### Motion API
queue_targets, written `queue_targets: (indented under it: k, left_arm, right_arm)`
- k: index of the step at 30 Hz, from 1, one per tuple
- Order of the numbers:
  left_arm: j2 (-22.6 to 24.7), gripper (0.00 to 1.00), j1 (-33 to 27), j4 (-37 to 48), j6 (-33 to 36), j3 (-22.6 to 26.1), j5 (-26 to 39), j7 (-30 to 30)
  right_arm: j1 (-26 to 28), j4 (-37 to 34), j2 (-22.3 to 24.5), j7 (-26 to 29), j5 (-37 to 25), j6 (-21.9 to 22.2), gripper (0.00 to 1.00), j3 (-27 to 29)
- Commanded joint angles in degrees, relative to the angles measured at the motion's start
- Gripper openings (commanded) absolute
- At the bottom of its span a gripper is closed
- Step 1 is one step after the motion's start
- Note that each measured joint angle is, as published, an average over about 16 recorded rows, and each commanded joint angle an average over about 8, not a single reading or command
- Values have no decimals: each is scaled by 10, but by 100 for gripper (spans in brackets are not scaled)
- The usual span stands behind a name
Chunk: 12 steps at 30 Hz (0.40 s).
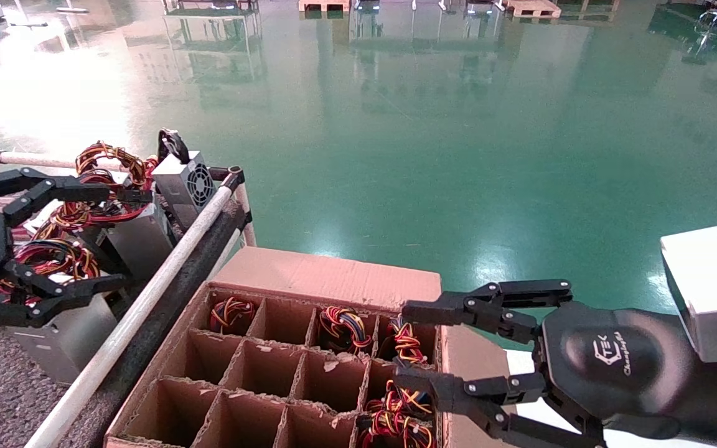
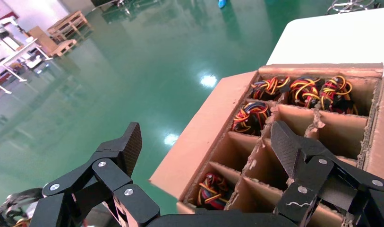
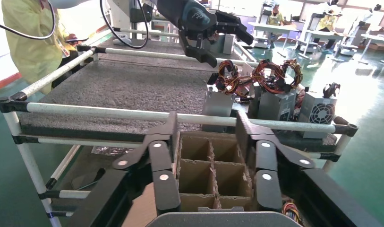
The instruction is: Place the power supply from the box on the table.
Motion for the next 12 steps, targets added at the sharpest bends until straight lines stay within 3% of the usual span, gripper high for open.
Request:
queue_targets:
  k: [1,12]
  left_arm:
    - [2,100,6,-5,0,-6,0,-4]
    - [12,100,34,-28,1,-34,0,-22]
  right_arm:
    - [0,0,0,0,0,0,100,0]
    - [0,0,0,0,0,0,100,0]
